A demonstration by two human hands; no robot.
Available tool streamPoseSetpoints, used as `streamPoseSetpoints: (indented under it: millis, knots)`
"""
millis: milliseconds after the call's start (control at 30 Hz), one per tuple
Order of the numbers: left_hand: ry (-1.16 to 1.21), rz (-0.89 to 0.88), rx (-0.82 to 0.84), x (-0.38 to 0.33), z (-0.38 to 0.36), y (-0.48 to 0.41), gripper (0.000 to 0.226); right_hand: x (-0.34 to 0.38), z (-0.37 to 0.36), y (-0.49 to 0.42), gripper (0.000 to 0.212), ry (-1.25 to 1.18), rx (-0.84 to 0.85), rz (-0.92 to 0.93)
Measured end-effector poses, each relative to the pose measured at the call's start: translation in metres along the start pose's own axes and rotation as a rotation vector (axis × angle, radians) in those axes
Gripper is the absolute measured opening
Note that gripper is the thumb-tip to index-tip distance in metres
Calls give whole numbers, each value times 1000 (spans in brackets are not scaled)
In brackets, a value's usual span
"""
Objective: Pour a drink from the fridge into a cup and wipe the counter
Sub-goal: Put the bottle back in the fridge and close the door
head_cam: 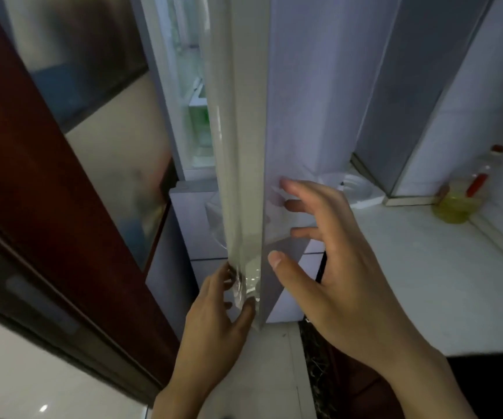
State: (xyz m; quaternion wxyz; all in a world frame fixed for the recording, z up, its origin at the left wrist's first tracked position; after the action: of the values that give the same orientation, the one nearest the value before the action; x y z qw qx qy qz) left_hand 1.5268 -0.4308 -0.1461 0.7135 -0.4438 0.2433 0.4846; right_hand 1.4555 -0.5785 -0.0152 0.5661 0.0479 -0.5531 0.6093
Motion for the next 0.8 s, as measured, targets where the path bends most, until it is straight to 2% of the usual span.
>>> streamPoseSetpoints:
  millis: [267,433,500,800]
  knots:
    - [61,89,-58,37,19,-40,60,8,-57,-49,66,62,42,119]
    - [36,100,-144,67,29,-73,29,5,-94,-77,66,102,83,177]
    - [46,115,-165,79,31,-88,25,3,-111,-89,69,118,104,195]
    - [42,237,-180,119,31,-155,62,-12,-177,-146,70,277,176,285]
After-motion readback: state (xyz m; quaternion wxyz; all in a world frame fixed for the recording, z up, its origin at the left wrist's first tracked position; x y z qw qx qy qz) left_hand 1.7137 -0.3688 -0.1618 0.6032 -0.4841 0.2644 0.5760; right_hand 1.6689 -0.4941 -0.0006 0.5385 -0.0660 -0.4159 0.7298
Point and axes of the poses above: each hand's wrist, its own y-axis away from the middle knuckle, its own z-axis out of the back of the hand, x = y × z, the point moved 4 cm from there along -y, towards the middle knuckle, and after that the axes turned 13 degrees about -x, right-handed, at the moved point
